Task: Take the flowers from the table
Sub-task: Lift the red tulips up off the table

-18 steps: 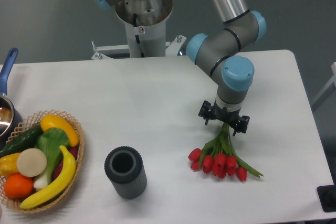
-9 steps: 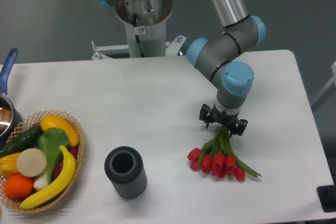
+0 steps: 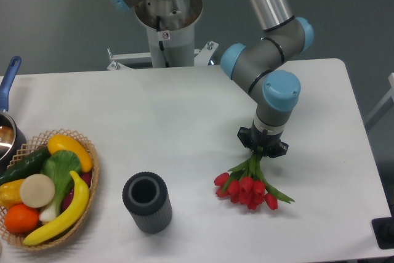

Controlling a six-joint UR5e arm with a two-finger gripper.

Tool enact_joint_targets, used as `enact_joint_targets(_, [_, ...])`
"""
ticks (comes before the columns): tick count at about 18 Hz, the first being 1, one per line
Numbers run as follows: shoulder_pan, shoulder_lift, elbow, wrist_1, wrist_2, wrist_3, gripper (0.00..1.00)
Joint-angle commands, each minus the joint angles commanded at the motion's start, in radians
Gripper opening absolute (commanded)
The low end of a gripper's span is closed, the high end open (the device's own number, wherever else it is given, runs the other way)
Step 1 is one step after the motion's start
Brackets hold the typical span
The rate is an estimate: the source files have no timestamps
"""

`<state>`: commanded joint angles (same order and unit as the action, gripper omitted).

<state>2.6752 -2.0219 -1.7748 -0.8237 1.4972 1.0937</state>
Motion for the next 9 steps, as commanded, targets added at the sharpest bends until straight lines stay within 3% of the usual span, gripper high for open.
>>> enact_joint_targets(5, [0.003,0.051,0.035,-0.009,0.002,-0.006,0.00])
enact_joint_targets(7, [0.003,0.058,0.081,-0.075,0.006,0.001,0.00])
enact_joint_targets(9, [0.002,0.049,0.176,-0.176,0.009,0.005,0.01])
